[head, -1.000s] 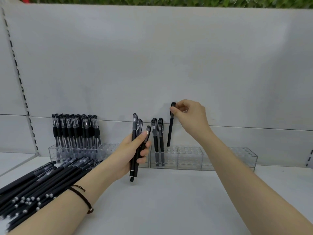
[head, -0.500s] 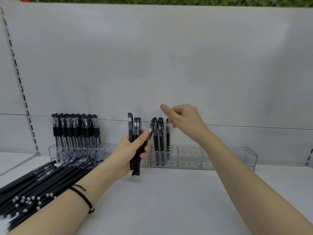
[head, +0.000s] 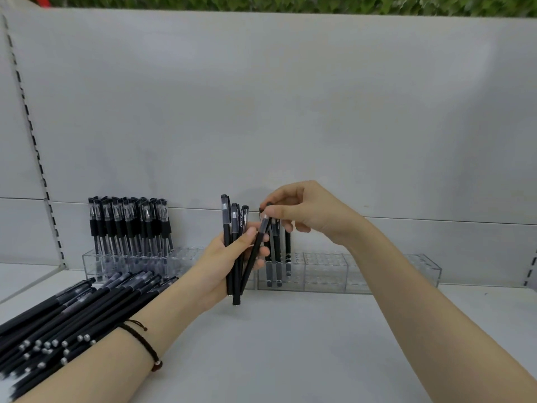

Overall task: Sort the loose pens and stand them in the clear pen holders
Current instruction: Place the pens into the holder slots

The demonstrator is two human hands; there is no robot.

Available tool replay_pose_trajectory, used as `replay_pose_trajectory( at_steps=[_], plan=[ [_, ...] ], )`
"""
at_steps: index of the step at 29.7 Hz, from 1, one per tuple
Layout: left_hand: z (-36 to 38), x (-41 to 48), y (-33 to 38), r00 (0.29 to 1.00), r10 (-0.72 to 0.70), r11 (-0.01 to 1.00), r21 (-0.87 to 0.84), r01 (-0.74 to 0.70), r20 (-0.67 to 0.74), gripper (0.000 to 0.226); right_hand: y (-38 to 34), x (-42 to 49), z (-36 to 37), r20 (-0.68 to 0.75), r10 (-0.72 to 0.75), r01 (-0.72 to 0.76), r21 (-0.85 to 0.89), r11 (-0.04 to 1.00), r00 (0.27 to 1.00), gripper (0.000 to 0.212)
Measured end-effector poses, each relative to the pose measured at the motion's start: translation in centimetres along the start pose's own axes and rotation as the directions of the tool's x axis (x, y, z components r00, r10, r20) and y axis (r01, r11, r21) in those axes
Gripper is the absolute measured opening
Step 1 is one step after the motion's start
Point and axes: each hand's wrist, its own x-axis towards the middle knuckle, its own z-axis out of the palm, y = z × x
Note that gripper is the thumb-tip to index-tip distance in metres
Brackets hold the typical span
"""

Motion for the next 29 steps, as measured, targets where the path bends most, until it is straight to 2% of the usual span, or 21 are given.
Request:
replay_pose_trajectory(
  at_steps=[3,6,8,11,15,20,23,26,29],
  plan=[
    [-0.2,-0.1,0.0,0.999,-0.048,0.994,0.099,0.05,-0.027,0.02,0.2,0.4,-0.7,-0.179,-0.036,0.064,0.155,0.986,0.983,0.012],
    [-0.7,0.1,-0.3,0.992,-0.061,0.978,0.192,0.081,-0.106,0.023,0.0,0.5,-1.8,-0.394,-0.048,0.161,0.26,0.952,0.918,0.013],
    [-1.0,0.4,-0.4,0.989,-0.046,0.965,0.25,0.081,-0.143,0.026,0.1,0.4,-2.4,-0.487,-0.061,0.196,0.23,0.953,0.871,0.013],
    [-1.0,0.6,-0.3,0.984,-0.076,0.979,0.175,0.104,-0.163,0.031,0.5,0.6,-2.8,-0.554,-0.099,0.179,0.092,0.98,0.826,0.014],
    [-0.8,0.6,0.1,0.977,-0.157,0.985,0.052,0.165,-0.144,0.028,1.6,1.1,-2.7,-0.546,-0.153,0.122,-0.093,0.988,0.824,0.014],
    [-0.9,1.0,0.1,0.966,-0.232,0.973,-0.034,0.229,-0.114,0.023,2.2,1.2,-2.2,-0.502,-0.157,0.092,-0.153,0.984,0.85,0.012],
    [-0.6,0.7,0.2,0.974,-0.206,0.977,-0.072,0.199,-0.097,0.014,1.7,1.1,-2.2,-0.462,-0.162,0.104,-0.149,0.983,0.872,0.011],
    [-0.2,0.3,0.1,0.984,-0.151,0.988,-0.04,0.148,-0.09,0.01,1.3,1.0,-2.2,-0.413,-0.173,0.108,-0.175,0.979,0.894,0.011],
    [-0.3,0.1,0.0,0.986,-0.135,0.99,0.023,0.137,-0.094,0.008,1.5,0.9,-1.7,-0.263,-0.119,0.041,-0.282,0.958,0.957,0.01]
  ],
)
